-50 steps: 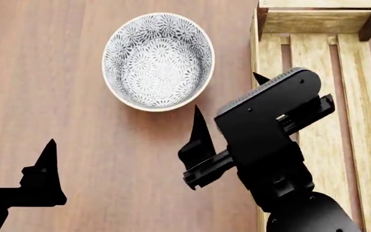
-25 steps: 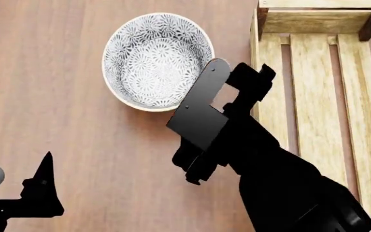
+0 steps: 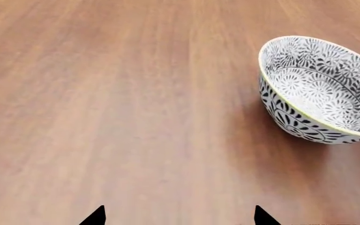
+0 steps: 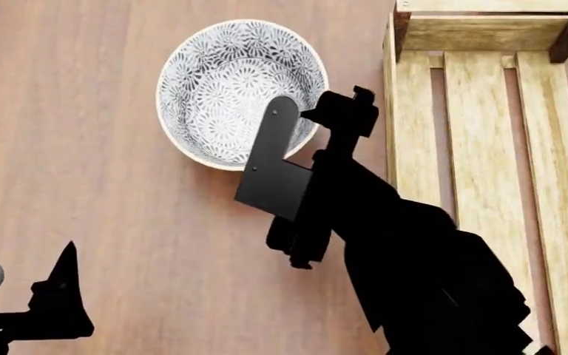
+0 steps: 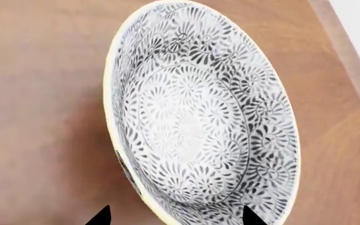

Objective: Pick up the bowl on the left and put it in the tray.

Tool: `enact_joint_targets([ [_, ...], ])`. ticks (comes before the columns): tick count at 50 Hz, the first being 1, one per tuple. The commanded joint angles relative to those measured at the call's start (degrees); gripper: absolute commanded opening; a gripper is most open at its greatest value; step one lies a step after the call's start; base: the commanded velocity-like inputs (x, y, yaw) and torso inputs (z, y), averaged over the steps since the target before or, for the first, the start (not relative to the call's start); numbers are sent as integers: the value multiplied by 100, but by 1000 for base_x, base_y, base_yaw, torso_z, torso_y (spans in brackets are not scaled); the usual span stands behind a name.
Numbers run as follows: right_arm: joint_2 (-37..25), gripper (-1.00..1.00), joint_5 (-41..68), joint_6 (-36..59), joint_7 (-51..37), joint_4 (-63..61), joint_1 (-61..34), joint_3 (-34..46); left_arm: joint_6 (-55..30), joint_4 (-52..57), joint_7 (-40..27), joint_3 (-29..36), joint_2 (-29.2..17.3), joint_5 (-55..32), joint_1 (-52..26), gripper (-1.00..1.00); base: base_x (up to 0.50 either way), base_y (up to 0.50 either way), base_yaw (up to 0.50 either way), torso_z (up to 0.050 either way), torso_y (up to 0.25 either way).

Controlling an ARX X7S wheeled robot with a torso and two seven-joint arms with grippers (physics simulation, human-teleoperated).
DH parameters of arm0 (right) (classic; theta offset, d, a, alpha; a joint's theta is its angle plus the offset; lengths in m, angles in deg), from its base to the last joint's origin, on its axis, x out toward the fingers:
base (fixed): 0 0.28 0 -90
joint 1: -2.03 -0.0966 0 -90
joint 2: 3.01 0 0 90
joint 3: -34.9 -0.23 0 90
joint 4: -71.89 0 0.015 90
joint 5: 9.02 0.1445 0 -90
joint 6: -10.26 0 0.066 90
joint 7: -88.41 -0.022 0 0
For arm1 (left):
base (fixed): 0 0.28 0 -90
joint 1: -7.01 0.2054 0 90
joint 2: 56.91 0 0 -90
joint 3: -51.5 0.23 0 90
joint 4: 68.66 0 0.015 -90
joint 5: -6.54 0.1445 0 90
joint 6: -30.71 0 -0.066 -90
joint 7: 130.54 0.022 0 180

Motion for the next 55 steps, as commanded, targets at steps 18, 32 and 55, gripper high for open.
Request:
enact_joint_targets([
  [18,1342,-100,-403,-2521,-521,4153,-487,486,139,-180,-6,34,-13,0,25,100,0,0,0,0,0],
  [32,566,-100,-329,-1115,-181,1852,-368,344,133,-141,-17,30,-52,-58,28,100,0,0,0,0,0],
  [55,-1331,-100,-208,1784,845,-2596,-929,-164,29,105,-49,5,-130,-263,85,100,0,0,0,0,0],
])
